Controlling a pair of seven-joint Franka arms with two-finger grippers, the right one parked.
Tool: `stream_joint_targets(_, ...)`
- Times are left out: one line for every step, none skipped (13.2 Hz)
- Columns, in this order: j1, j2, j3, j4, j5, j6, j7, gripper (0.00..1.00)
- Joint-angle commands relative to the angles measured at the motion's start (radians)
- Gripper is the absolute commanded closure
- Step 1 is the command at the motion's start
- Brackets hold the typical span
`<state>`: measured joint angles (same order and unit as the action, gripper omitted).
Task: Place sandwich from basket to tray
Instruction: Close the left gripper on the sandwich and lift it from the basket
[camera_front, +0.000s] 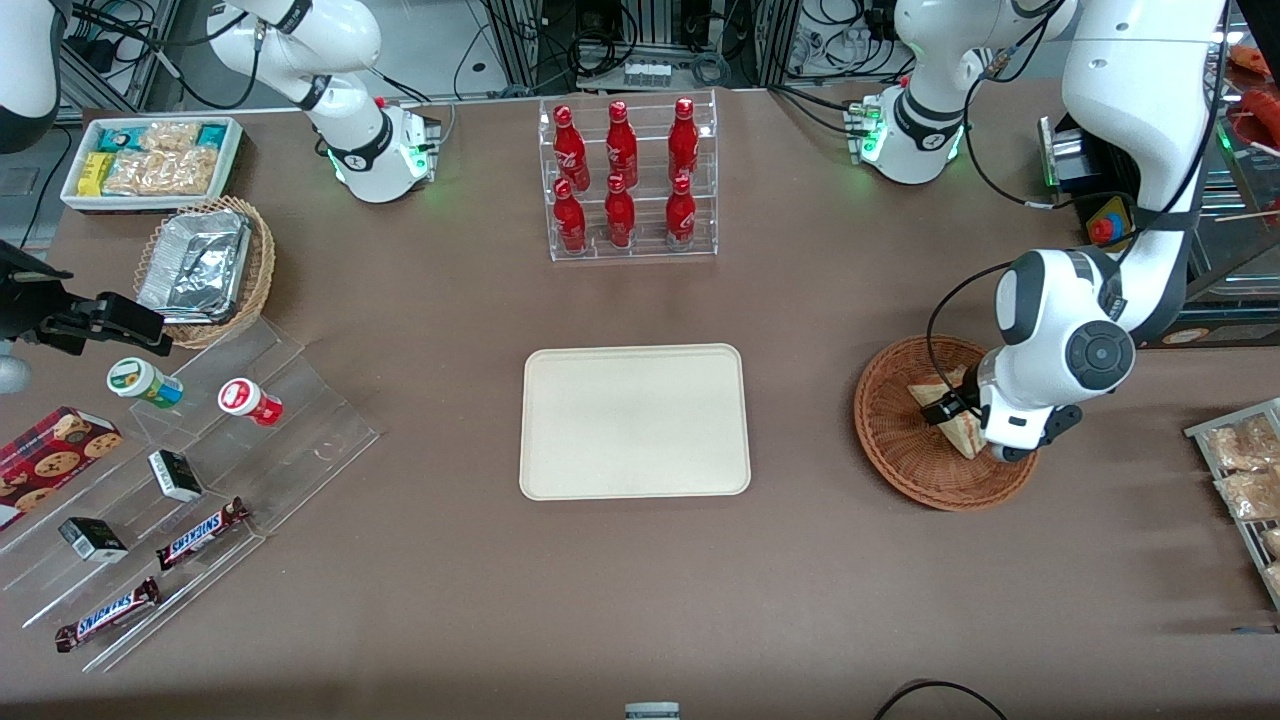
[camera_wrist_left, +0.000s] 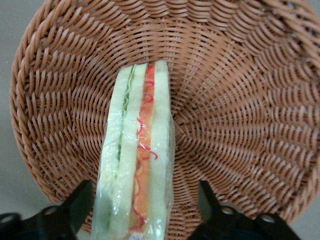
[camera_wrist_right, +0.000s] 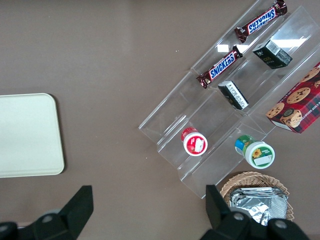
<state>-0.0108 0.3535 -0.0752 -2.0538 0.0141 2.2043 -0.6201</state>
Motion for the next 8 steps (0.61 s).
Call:
stream_joint_targets(0.000,0.002,0.000,-0.008,0.018,0.014,-0.012,0.79)
stream_joint_targets(0.000,0.002,0.000,-0.011,0.018,0.014,-0.012,0.95)
stream_joint_targets(-0.001,0.001,0.000,-0.014,0.018,0.014,-0.012,1.00)
stream_joint_targets(-0.006,-0.004,0.000,-0.016,0.018,0.009,-0.012,1.00)
stream_joint_targets(-0.011,-0.011,0.000,-0.012,0.018,0.002,-0.016,1.00)
stream_joint_targets(-0.023,-0.024,-0.002,-0.005,0.018,-0.023,-0.018,1.00)
stream_joint_targets(-0.047,-0.034,-0.002,0.010,0.018,-0.046,-0.012,1.00)
stream_joint_targets(-0.070,-0.045,-0.002,0.038,0.026,-0.084,-0.012,1.00)
